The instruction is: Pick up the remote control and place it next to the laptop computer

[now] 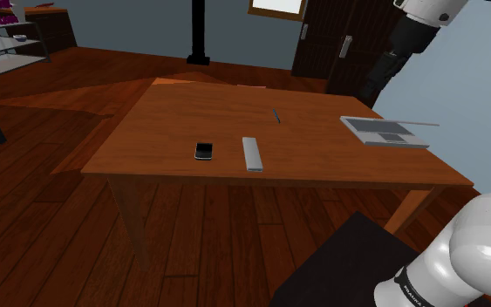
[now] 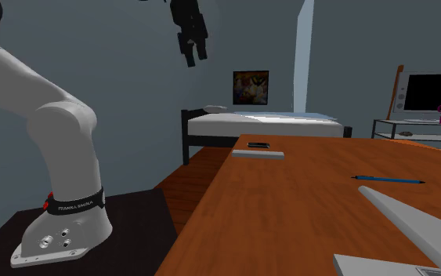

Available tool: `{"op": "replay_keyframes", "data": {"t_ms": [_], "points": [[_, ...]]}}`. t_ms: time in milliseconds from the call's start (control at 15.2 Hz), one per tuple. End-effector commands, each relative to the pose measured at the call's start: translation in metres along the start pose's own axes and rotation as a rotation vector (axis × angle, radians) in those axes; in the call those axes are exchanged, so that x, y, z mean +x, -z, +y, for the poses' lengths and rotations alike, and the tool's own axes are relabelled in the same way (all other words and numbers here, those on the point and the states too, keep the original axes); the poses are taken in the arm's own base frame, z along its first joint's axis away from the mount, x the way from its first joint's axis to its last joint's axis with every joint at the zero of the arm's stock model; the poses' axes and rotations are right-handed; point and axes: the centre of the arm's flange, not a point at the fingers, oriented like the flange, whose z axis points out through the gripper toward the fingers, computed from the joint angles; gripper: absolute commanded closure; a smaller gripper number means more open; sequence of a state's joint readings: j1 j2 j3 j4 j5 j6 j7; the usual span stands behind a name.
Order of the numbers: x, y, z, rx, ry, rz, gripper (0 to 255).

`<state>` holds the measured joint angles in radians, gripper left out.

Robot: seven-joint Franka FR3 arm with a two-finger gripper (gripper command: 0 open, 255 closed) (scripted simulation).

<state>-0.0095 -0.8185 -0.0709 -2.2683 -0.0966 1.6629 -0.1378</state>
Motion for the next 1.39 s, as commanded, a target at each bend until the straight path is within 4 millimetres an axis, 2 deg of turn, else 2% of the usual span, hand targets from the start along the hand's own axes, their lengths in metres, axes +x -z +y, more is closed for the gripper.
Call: {"op": "replay_keyframes", "data": {"t_ms": [0,660,1320], "points": [[0.000,0.000,0.000,0.000,0.000,0.000,0],[0.086,-0.100,-0.042,0.000,-0.157,-0.068,0],[0.170,-0.206,-0.071,0.001,-0.313,-0.135,0]]}}
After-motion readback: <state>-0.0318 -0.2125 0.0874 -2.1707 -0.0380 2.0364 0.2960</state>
